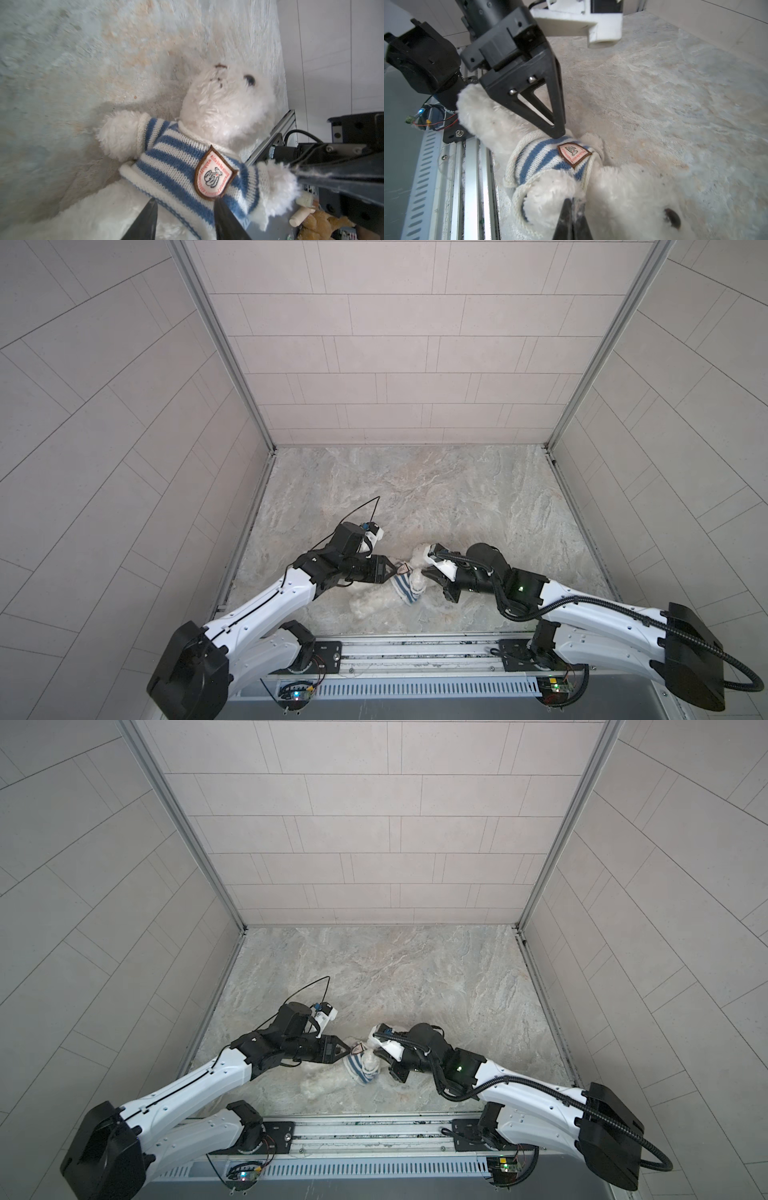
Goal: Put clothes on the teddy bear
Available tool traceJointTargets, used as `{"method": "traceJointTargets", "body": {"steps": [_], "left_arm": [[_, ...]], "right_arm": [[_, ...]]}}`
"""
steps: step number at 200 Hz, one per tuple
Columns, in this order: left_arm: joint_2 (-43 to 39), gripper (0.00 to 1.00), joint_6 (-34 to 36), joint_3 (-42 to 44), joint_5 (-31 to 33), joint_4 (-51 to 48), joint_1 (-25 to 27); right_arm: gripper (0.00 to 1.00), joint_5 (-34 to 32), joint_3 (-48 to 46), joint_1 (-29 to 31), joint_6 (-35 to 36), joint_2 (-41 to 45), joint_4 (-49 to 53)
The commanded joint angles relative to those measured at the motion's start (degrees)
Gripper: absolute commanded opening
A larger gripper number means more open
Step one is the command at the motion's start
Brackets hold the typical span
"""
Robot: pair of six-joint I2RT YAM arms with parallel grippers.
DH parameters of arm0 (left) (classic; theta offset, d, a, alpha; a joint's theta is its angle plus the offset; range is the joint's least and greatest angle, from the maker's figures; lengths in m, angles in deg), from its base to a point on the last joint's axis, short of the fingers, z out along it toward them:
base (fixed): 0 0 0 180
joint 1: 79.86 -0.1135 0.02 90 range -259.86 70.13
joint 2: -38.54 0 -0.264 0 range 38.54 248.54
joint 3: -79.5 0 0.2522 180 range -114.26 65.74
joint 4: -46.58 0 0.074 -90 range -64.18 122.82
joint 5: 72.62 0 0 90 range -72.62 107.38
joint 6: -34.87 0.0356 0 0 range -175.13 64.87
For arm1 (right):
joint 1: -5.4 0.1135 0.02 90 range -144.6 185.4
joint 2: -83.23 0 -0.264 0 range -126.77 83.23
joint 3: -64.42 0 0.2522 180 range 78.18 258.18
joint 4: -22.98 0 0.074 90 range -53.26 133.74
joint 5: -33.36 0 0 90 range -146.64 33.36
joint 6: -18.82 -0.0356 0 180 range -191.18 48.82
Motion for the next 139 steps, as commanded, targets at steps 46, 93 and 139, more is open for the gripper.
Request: {"method": "traceJointTargets", "body": {"steps": [46,93,139], "left_arm": [[4.60,0.48,-3.21,1.86,1.72,8.55,3.96],[3.25,0.46,-4.34,2.78,5.45,8.15,3.82],[2.20,0.45,-4.49,-0.83,7.59,7.95,4.27]], "right_arm": [[0.00,-18.51,-5.53,0.63,-3.85,4.56,-3.40],[0.00,-15.92,-0.96,-1.66,-5.22,-7.58,-11.37],[0.09,-15.65,-3.26,-1.58,-11.73,-7.22,-15.69]]}}
